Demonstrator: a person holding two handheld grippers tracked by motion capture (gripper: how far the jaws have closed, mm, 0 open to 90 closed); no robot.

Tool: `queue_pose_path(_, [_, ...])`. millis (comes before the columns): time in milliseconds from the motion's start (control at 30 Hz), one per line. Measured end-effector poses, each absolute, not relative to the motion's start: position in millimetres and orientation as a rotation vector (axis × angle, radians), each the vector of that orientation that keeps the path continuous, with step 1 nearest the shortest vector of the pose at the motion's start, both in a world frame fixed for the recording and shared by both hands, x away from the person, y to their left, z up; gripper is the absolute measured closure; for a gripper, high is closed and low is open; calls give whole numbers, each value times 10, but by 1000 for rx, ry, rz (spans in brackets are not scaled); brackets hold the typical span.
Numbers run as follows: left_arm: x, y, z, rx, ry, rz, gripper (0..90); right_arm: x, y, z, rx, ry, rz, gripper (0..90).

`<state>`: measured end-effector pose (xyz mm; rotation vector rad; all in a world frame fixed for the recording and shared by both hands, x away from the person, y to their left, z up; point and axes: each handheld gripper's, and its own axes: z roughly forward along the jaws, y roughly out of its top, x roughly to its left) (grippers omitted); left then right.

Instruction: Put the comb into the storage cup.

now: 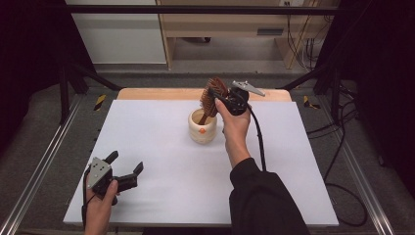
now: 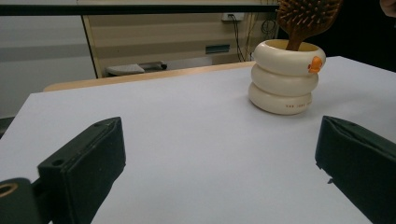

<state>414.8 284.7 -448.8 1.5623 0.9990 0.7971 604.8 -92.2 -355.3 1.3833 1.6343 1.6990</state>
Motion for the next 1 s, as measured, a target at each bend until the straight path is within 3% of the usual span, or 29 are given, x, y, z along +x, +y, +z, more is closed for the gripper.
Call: queue_pose_path(1000, [4148, 2853, -4487, 1555, 1002, 798, 18, 6075, -908, -3645, 1421, 1624, 1737, 510])
